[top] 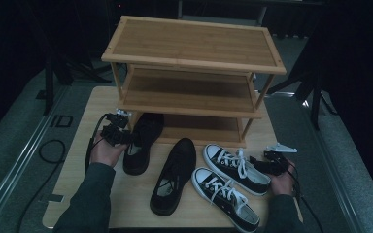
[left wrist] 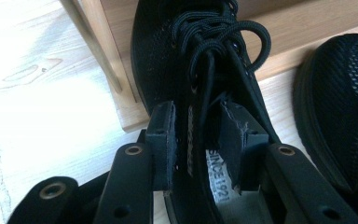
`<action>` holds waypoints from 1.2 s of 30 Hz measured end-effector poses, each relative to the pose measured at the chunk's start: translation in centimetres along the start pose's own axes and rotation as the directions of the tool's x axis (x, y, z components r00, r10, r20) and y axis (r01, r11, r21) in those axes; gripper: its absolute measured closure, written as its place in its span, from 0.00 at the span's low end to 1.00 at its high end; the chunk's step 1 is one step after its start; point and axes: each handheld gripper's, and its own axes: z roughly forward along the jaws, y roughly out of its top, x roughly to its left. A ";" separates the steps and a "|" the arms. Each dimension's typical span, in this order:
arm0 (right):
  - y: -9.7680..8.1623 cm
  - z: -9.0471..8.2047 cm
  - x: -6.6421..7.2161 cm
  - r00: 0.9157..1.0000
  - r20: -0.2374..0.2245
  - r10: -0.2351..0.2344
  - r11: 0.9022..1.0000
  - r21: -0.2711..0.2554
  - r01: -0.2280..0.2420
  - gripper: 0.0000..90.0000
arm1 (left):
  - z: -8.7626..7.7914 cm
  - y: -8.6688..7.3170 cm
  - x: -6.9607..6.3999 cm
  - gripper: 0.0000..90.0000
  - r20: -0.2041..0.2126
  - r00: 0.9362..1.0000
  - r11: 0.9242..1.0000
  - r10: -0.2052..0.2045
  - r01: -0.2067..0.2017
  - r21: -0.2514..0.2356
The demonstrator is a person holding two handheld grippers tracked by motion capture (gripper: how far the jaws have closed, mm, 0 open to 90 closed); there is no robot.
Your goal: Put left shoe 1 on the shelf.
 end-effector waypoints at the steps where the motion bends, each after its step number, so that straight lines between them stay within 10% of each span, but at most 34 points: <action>1: 0.0 0.0 0.0 1.000 0.000 0.000 1.000 0.000 0.000 0.32 | -0.2 -0.1 0.1 0.73 0.003 1.000 1.000 0.001 -0.001 -0.003; 17: 0.0 0.0 0.0 1.000 0.001 -0.001 1.000 0.000 0.001 0.32 | -3.7 -3.8 1.6 0.78 0.021 1.000 0.999 -0.018 0.019 -0.034; 36: 0.0 0.0 0.0 1.000 0.002 -0.001 1.000 0.001 0.001 0.32 | -2.0 -7.7 1.4 0.85 0.049 0.999 0.997 0.003 -0.007 0.071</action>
